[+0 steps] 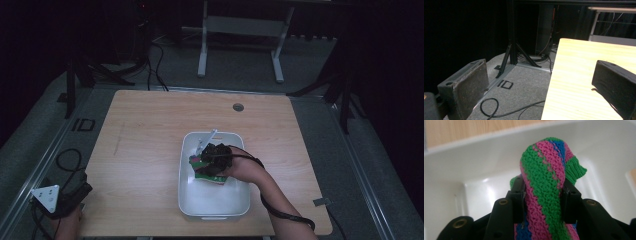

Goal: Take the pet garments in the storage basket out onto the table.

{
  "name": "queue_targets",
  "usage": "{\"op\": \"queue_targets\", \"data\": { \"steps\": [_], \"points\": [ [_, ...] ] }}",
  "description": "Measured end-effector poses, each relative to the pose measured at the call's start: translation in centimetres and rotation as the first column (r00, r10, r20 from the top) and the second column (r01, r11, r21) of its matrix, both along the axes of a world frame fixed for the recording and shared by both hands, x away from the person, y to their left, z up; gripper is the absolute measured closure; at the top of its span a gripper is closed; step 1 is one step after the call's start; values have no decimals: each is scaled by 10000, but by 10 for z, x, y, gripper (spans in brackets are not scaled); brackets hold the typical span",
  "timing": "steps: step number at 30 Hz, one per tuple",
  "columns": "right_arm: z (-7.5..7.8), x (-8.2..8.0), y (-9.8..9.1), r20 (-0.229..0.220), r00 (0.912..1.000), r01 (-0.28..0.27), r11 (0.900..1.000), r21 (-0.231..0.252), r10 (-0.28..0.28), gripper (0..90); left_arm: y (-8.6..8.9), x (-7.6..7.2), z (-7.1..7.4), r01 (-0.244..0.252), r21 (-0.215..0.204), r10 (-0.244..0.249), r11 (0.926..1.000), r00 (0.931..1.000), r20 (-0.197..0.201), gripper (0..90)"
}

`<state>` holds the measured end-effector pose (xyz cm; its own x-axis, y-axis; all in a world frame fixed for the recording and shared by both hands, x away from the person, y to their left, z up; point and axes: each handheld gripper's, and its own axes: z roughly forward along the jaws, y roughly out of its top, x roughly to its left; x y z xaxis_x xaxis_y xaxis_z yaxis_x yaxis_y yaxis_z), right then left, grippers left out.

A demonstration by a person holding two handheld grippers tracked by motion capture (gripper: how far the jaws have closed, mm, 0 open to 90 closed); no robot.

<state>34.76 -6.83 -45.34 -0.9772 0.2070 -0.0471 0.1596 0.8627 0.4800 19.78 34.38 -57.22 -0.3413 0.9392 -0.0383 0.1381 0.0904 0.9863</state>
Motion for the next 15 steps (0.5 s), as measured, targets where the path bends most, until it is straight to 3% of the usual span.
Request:
{"op": "queue_targets", "data": {
  "steps": [5,6,15],
  "points": [
    [22,-2,-2,147,9998,-157,9984,549,149,621,0,0,0,-11,-15,11,10000,10000,-10,12],
    [33,-4,-3,286,9996,-97,9964,845,73,621,0,0,0,-8,-20,8,10000,10000,-6,12],
    [72,-7,-11,692,9976,-92,9888,1489,-11,620,0,-1,0,35,-21,-35,10000,10000,55,12]
  ]
}}
